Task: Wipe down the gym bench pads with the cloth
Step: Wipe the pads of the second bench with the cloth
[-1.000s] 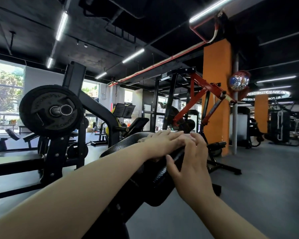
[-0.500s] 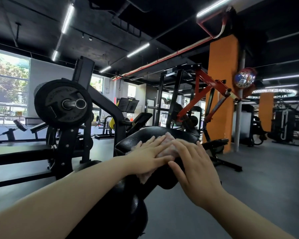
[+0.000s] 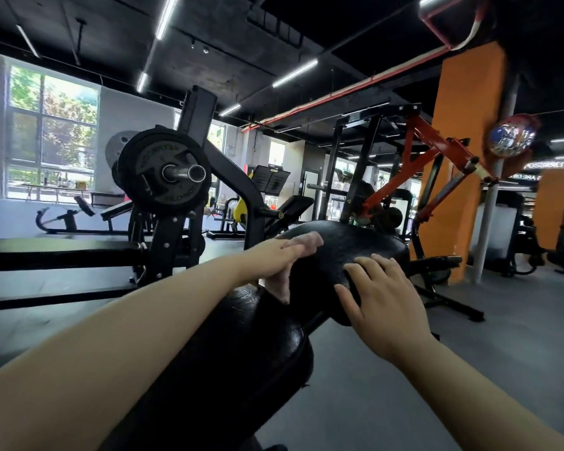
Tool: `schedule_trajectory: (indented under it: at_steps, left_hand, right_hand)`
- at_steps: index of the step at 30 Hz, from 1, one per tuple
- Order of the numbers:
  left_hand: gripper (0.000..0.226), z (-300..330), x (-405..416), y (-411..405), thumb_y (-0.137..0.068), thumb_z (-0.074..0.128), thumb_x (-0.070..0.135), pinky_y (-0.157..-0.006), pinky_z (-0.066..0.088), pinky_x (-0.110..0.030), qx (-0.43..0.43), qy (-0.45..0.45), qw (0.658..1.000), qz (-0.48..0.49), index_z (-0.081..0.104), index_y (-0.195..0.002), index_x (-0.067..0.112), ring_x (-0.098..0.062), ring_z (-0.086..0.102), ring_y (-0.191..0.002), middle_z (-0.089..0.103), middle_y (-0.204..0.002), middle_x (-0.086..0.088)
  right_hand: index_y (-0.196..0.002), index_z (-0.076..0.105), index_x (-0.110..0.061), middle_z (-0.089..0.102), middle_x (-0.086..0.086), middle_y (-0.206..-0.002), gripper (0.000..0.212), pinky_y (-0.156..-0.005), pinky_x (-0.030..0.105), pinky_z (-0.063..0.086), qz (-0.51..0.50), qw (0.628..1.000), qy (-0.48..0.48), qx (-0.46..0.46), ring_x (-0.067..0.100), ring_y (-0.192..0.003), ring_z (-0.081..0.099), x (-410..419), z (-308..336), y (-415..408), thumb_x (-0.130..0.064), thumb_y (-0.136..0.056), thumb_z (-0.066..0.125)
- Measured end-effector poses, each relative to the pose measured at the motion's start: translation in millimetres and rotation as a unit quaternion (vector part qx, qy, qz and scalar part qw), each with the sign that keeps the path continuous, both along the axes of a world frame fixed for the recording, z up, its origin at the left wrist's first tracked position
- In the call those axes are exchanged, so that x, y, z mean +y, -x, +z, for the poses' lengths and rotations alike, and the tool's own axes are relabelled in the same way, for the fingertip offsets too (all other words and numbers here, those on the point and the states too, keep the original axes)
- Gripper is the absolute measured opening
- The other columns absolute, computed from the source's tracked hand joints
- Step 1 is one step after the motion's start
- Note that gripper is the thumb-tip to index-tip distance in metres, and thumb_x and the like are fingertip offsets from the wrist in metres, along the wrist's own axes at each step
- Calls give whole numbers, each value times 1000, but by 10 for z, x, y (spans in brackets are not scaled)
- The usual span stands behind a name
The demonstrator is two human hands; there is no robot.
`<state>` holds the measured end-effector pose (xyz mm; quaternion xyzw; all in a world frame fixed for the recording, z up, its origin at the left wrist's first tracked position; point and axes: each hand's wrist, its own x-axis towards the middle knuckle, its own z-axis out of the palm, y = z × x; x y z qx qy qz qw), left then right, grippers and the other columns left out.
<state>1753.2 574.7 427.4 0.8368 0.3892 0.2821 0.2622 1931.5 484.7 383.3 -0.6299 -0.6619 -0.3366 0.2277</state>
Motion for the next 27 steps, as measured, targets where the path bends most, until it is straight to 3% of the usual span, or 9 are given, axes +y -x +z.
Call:
schedule_trajectory:
  at_steps: [2,4,9,11,13,15,18,22,27]
  left_hand:
    - [39,64,-115,170,-98,37,42,-100,44,-35,-66,-11,998,-18,48,-132,29,-12,63,-89,66,-115,-4]
    - [33,150,-218,390,-91,45,45,-103,41,-43,-126,-29,992,6,59,-114,25,-22,62,-99,66,-110,-7]
    - [22,110,-528,955,-101,35,29,-48,47,-18,-72,-87,992,62,53,-113,24,-10,56,-41,53,-43,4]
    - [20,-125,-661,996,-101,35,32,-45,50,-24,-49,-74,994,56,51,-109,40,-17,59,-43,58,-51,-1]
    - [32,-436,-786,894,-101,32,34,-79,54,-50,34,-49,998,36,42,-130,43,-35,66,-90,65,-108,-18]
    - [50,-722,-837,811,-101,22,41,-114,14,-54,186,-100,976,42,12,-149,34,-32,16,-143,15,-157,-8]
    - [49,-874,-641,796,-100,11,44,-116,-6,-48,218,-144,964,44,-5,-146,40,-17,-14,-144,-15,-157,9]
    - [56,-892,-31,959,-96,12,53,-114,9,-57,192,-115,968,115,1,-148,36,-26,-1,-146,-4,-159,2]
    - [57,-783,279,1067,-99,12,51,-115,7,-44,110,-28,967,228,13,-150,27,-27,15,-143,12,-158,-1]
  right_hand:
    - [-108,66,-12,66,7,-111,53,-102,46,40,-3,1000,9,-7,31,-111,57,-35,56,49,-47,-92,30]
    - [-117,62,-14,61,4,-123,45,-109,41,29,-6,1000,11,-6,26,-121,51,-103,99,150,-43,-96,35]
    - [-115,63,-18,58,-5,-119,29,-87,21,31,132,984,-8,118,14,-114,45,-351,-169,639,-29,-96,44]
    - [-113,64,-18,57,-8,-114,27,-82,18,32,168,972,-1,165,9,-106,48,-377,-339,784,-27,-95,45]
    - [-113,62,-17,53,-13,-108,25,-80,16,36,190,954,-10,231,5,-100,49,-354,-488,849,-25,-95,47]
    - [-111,62,-17,49,-20,-101,23,-78,7,34,203,929,-40,306,1,-96,48,-299,-627,938,-21,-93,49]
    - [-108,63,-17,46,-28,-97,21,-79,3,32,223,902,-69,363,-3,-96,48,-292,-751,986,-20,-92,49]
    - [-106,64,-17,54,-19,-101,32,-83,9,35,247,880,-84,397,1,-100,52,-272,-767,999,-30,-86,42]
    - [-104,64,-21,53,-24,-99,25,-75,7,35,254,882,-80,389,-7,-99,51,-245,-775,956,-29,-88,46]
